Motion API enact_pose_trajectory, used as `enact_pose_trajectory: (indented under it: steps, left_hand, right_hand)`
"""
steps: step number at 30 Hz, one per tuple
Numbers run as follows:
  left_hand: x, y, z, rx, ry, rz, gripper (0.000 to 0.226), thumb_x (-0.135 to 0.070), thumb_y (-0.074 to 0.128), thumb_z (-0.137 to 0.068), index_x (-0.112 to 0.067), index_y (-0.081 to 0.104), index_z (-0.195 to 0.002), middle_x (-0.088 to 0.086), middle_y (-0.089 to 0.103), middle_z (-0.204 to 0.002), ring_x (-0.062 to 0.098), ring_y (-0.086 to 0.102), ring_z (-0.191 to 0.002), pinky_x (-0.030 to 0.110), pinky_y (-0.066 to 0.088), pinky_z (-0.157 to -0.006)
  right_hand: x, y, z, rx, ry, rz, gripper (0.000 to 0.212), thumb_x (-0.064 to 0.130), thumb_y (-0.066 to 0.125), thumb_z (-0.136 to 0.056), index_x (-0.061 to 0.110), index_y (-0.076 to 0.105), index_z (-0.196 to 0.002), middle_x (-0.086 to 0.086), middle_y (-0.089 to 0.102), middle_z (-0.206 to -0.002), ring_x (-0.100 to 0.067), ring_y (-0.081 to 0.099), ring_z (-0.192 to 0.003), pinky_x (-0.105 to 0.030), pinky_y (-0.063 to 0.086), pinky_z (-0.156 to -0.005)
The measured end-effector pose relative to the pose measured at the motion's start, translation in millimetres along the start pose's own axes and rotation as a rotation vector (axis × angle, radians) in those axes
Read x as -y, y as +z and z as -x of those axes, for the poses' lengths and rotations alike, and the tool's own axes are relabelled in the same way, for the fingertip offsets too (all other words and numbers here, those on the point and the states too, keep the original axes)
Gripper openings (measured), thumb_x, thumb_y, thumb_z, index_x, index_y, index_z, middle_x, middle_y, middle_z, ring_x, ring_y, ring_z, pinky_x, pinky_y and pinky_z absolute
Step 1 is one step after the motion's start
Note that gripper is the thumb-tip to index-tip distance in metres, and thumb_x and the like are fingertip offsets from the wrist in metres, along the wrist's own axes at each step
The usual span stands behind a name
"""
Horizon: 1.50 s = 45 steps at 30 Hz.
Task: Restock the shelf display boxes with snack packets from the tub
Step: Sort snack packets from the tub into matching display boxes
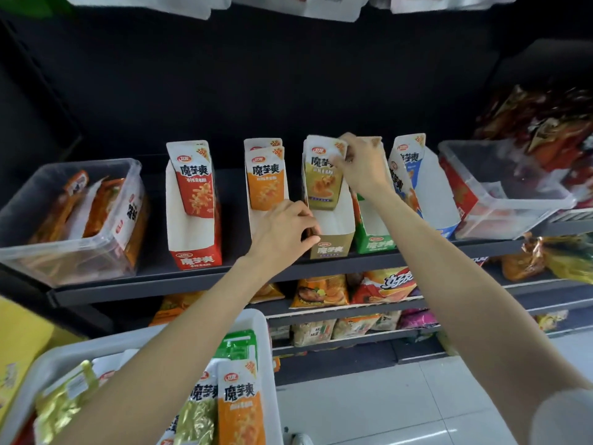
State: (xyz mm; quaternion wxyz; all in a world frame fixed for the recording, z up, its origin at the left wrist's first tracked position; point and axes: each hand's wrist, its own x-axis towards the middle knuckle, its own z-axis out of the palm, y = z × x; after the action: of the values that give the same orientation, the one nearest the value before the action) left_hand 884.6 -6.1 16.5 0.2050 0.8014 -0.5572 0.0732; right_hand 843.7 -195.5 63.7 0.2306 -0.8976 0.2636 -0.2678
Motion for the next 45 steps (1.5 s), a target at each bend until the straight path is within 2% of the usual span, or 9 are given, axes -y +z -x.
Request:
enact_pose_trajectory:
  steps: [5,10,18,21,25,29,33,40,45]
  left_hand:
    - [1.5,1.2,-0.8,-0.004,-0.005,0.016,0.015,-0.032,0.063,-0.088,-0.023,0.071,-0.098,-0.003,0.059,-0.108,0.016,0.047,-0.105,0.025,0.033,-0.082]
    - [2.2,-2.0,8.3,-0.107,-0.003,0.056,0.023,-0.031,0.063,-0.088,-0.022,0.068,-0.108,-0.004,0.065,-0.105,0.018,0.054,-0.101,0.031,0.044,-0.077]
    - [16.2,-17.9,107.9,-0.516,0.022,0.071,0.018,-0.019,0.059,-0.088,-0.011,0.072,-0.098,-0.001,0.070,-0.083,0.017,0.060,-0.081,0.030,0.045,-0.071]
    - [36.4,-11.1,170.1,-0.447,-0.037,0.056,0.020,-0.021,0.056,-0.091,-0.011,0.072,-0.096,-0.003,0.068,-0.079,0.018,0.061,-0.077,0.031,0.048,-0.069]
    - [61.1,3.5,237.5,-0.095,-0.215,-0.007,0.029,-0.036,0.051,-0.086,-0.018,0.071,-0.095,-0.007,0.069,-0.084,0.015,0.060,-0.083,0.024,0.045,-0.071]
    - [49.9,4.0,264.0,0.223,-0.484,-0.009,0.030,-0.050,0.048,-0.088,-0.029,0.067,-0.097,-0.012,0.069,-0.080,0.009,0.065,-0.074,0.018,0.037,-0.052]
    - [21.1,17.8,265.7,0.477,-0.572,-0.032,0.060,-0.072,0.055,-0.076,-0.022,0.055,-0.108,-0.005,0.069,-0.083,0.014,0.064,-0.081,0.028,0.047,-0.064]
    - [30.0,17.4,267.2,0.349,-0.832,0.416,0.028,-0.030,0.076,-0.077,-0.018,0.067,-0.101,-0.008,0.070,-0.086,0.002,0.059,-0.075,0.020,0.045,-0.075]
    - [44.8,-8.0,267.6,0.144,-0.807,0.638,0.016,-0.023,0.072,-0.083,-0.025,0.063,-0.096,-0.011,0.063,-0.079,0.004,0.064,-0.065,0.023,0.053,-0.071]
  right_hand:
    - [-3.8,13.5,-9.4,-0.099,-0.032,0.067,0.032,0.018,0.066,-0.087,0.018,0.060,-0.118,-0.009,0.050,-0.120,-0.017,0.052,-0.100,-0.025,0.043,-0.078]
    - [2.4,15.0,35.2,-0.375,-0.112,-0.159,0.016,0.007,0.060,-0.087,0.012,0.063,-0.102,-0.004,0.055,-0.106,-0.015,0.053,-0.093,-0.023,0.045,-0.076]
    - [56.5,35.4,196.2,-0.015,-0.247,-0.278,0.013,0.014,0.059,-0.090,0.014,0.065,-0.101,0.004,0.064,-0.092,-0.005,0.056,-0.077,-0.016,0.047,-0.067]
    - [70.6,64.6,239.6,0.270,-0.295,-0.201,0.013,0.014,0.057,-0.088,0.014,0.066,-0.098,0.003,0.065,-0.089,-0.013,0.061,-0.075,-0.032,0.053,-0.063]
    - [89.7,98.2,272.3,0.716,-0.280,0.161,0.030,0.024,0.049,-0.096,0.018,0.054,-0.125,-0.002,0.060,-0.121,-0.026,0.061,-0.105,-0.035,0.048,-0.081]
    - [105.1,119.6,291.0,0.761,-0.328,0.493,0.035,0.007,0.053,-0.091,0.012,0.043,-0.125,-0.008,0.060,-0.115,-0.026,0.063,-0.102,-0.033,0.049,-0.072]
    - [101.7,137.5,294.7,0.839,-0.310,0.514,0.046,0.005,0.065,-0.085,0.009,0.044,-0.126,-0.010,0.060,-0.112,-0.028,0.064,-0.100,-0.034,0.050,-0.074]
    - [89.6,114.5,290.9,0.762,0.012,-0.051,0.041,0.011,0.055,-0.092,0.015,0.052,-0.133,-0.008,0.063,-0.124,-0.024,0.064,-0.106,-0.033,0.050,-0.091]
    - [93.9,95.4,293.8,0.607,0.158,-0.257,0.053,0.031,0.061,-0.091,0.021,0.041,-0.139,0.007,0.060,-0.125,-0.012,0.066,-0.097,-0.010,0.042,-0.066]
